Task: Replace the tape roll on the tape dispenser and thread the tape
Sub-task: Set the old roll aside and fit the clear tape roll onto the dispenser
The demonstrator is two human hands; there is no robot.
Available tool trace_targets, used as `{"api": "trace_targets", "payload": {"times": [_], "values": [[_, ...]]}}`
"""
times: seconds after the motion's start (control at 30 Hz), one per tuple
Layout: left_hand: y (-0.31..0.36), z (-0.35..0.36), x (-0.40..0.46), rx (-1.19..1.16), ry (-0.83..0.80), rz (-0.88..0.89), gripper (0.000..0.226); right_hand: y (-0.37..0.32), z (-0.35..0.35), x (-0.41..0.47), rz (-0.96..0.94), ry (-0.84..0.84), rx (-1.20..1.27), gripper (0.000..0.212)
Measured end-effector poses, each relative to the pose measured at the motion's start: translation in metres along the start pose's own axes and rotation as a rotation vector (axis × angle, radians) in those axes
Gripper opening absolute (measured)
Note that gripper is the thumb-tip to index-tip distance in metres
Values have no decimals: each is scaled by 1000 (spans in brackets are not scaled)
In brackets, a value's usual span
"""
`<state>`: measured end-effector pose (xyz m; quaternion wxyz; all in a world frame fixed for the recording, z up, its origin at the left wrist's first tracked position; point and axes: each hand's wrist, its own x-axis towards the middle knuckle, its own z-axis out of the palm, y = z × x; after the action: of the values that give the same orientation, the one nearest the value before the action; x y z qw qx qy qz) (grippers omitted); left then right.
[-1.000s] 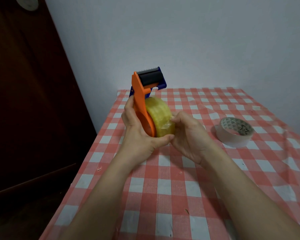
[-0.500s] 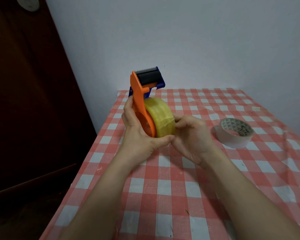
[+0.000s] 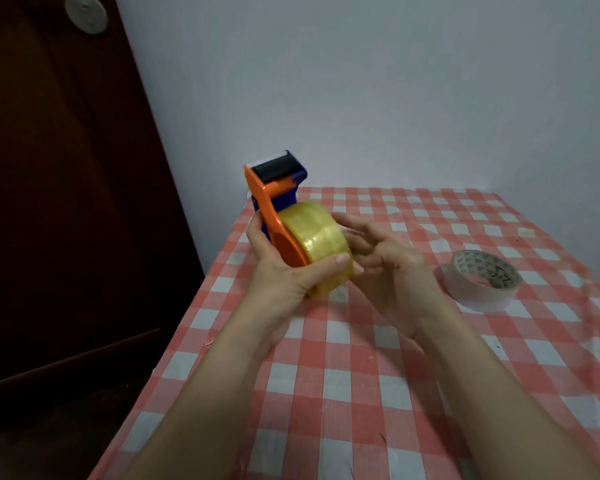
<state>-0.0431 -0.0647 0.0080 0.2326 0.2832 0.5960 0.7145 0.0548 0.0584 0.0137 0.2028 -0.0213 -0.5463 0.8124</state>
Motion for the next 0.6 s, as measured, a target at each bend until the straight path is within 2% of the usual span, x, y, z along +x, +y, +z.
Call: {"api": "trace_targets", "payload": {"times": [0.07, 0.13, 0.2, 0.23, 0.27, 0.43, 0.53, 0.6], "values": [[5, 0, 2, -166, 25, -45, 121, -2, -4, 3, -3, 65, -129, 63], [11, 0, 3, -304, 28, -61, 116, 0, -7, 3, 58, 59, -311, 59], [14, 4, 2, -405, 29, -67, 108, 8, -5, 3, 154, 43, -388, 84], [15, 7, 1, -441, 29, -70, 105, 12, -4, 3, 172, 45, -399, 95], [14, 9, 0, -459, 29, -71, 103, 15, -1, 2, 163, 44, -408, 97], [8, 10, 4, -509, -36, -95, 108, 9, 7, -2, 129, 60, -280, 79], [15, 5, 6, -556, 2, -146, 73, 9, 4, -2, 138, 69, -216, 76], [12, 0, 9, -548, 53, -183, 64, 12, 5, 0, 140, 93, -212, 81]]}}
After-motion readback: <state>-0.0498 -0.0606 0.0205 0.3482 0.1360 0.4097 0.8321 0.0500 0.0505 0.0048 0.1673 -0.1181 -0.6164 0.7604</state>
